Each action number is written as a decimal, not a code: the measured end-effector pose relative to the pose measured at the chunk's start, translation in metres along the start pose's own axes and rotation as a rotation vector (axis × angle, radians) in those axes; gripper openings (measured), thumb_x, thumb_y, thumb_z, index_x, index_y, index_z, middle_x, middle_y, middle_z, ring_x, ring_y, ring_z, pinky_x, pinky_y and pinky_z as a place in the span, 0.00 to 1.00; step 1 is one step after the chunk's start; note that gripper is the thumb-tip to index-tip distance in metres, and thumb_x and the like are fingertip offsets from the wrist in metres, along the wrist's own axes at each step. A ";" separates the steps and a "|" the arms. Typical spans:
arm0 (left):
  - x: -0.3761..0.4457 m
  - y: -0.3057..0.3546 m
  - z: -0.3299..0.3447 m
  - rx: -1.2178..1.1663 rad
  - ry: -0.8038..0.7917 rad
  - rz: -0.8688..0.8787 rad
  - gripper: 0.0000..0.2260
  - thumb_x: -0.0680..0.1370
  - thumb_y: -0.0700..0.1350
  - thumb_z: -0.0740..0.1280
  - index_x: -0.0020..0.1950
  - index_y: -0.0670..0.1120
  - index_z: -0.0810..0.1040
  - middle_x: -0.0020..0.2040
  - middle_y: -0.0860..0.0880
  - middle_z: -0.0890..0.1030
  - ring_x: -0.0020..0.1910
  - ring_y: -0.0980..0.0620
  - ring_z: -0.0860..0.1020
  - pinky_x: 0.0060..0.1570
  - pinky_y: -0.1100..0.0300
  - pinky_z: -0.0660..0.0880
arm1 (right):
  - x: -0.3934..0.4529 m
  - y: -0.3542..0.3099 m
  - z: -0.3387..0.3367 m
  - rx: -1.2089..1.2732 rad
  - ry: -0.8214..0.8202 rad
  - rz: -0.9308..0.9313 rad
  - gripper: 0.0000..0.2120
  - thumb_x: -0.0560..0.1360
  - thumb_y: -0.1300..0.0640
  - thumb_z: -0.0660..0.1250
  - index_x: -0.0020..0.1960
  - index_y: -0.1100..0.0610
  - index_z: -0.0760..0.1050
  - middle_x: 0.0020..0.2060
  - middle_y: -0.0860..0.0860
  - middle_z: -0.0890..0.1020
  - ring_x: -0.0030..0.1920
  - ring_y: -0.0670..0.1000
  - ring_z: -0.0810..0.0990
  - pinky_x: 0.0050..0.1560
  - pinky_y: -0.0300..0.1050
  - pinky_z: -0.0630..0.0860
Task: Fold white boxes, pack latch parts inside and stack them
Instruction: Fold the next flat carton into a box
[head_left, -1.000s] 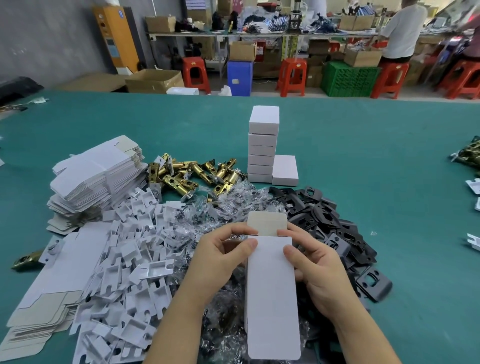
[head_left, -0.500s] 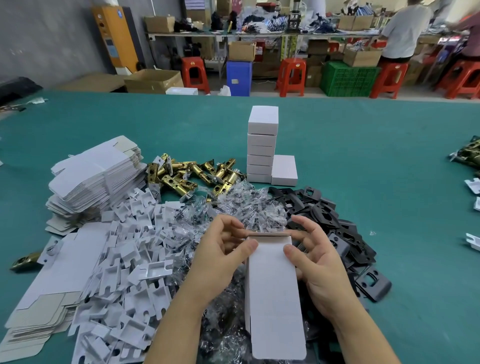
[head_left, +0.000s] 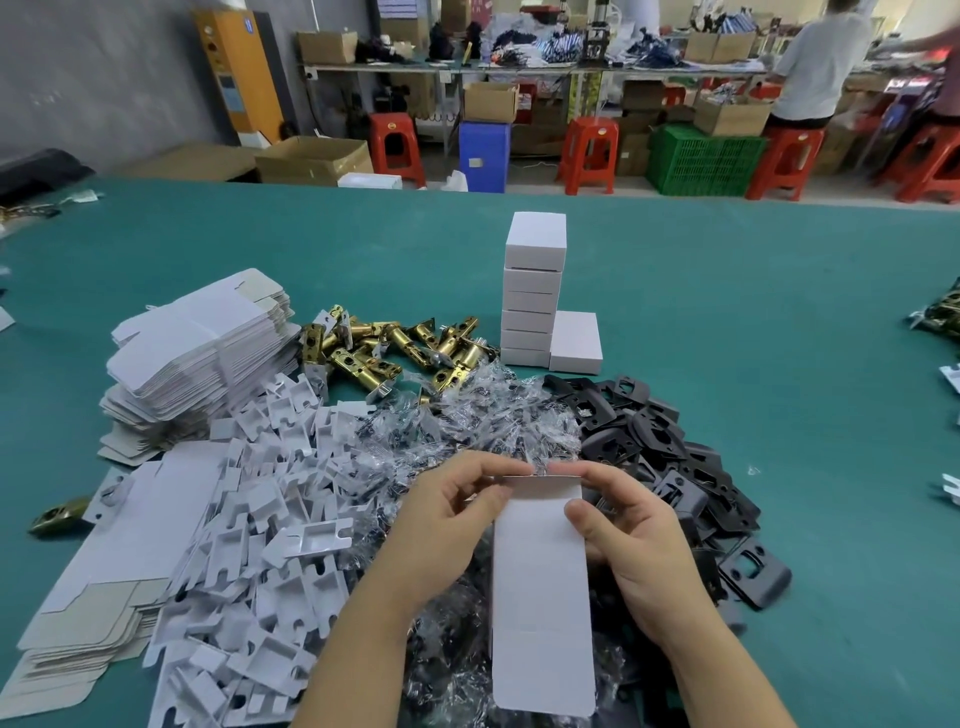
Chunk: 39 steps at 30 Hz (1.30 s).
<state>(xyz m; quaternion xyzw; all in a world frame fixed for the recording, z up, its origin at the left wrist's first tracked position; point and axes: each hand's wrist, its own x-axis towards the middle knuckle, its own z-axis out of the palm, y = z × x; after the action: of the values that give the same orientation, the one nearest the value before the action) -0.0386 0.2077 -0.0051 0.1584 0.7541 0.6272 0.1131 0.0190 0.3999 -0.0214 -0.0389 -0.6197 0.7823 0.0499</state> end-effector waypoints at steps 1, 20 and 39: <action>-0.001 0.001 0.000 -0.028 -0.010 -0.005 0.11 0.81 0.43 0.68 0.54 0.59 0.85 0.44 0.51 0.81 0.43 0.43 0.77 0.43 0.50 0.78 | 0.000 -0.001 0.000 0.000 0.004 0.000 0.14 0.72 0.59 0.73 0.57 0.53 0.85 0.50 0.54 0.85 0.47 0.57 0.84 0.42 0.51 0.85; 0.000 0.002 0.003 -0.056 -0.059 -0.009 0.07 0.76 0.49 0.73 0.53 0.57 0.87 0.52 0.54 0.85 0.51 0.53 0.83 0.48 0.56 0.81 | -0.002 -0.002 0.007 -0.040 0.044 0.032 0.11 0.74 0.54 0.70 0.56 0.52 0.84 0.50 0.56 0.87 0.45 0.53 0.86 0.40 0.47 0.84; 0.004 -0.004 -0.011 -0.230 0.245 -0.070 0.10 0.75 0.56 0.73 0.56 0.60 0.86 0.53 0.55 0.86 0.43 0.60 0.81 0.38 0.62 0.77 | -0.008 -0.009 0.012 -0.109 -0.154 0.133 0.17 0.75 0.52 0.68 0.62 0.40 0.81 0.53 0.53 0.87 0.48 0.53 0.86 0.43 0.44 0.81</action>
<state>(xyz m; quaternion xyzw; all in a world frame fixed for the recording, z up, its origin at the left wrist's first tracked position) -0.0464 0.1983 -0.0065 0.0404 0.6904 0.7198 0.0592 0.0262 0.3894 -0.0102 -0.0224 -0.6593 0.7497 -0.0523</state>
